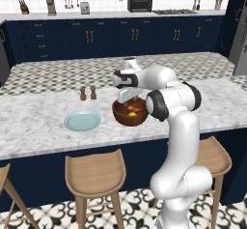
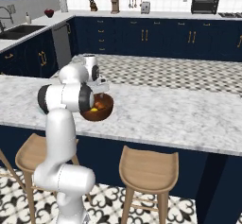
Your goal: Pick the chicken drumstick and lemon from their plates and place them in the bowl. Then put the bowl in the fridge.
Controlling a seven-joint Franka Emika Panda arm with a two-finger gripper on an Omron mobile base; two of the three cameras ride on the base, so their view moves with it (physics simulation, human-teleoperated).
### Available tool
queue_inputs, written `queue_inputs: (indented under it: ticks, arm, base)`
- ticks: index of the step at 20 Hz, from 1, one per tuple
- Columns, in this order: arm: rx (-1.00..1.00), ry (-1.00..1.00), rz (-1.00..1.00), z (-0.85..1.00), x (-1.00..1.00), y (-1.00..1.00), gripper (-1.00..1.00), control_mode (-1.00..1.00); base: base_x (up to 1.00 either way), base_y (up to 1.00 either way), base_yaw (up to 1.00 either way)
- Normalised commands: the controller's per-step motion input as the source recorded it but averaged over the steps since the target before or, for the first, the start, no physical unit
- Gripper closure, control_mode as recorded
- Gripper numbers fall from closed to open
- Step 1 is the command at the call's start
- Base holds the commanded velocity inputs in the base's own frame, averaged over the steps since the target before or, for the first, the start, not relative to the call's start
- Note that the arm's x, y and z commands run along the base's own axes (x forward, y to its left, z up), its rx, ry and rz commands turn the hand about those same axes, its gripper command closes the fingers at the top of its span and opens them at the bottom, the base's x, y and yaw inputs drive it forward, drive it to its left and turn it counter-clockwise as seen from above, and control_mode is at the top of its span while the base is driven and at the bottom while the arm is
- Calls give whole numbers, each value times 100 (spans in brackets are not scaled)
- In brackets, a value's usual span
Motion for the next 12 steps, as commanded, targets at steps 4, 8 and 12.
queue_inputs:
  ticks: [4,8,12]
  arm:
    - [0,0,-7,23,-8,-22,-100,-100]
    - [0,0,-30,20,-25,-58,-100,-100]
    - [3,0,-40,4,-25,-53,-100,-100]
  base:
    - [0,0,0]
    - [0,0,0]
    - [0,0,0]
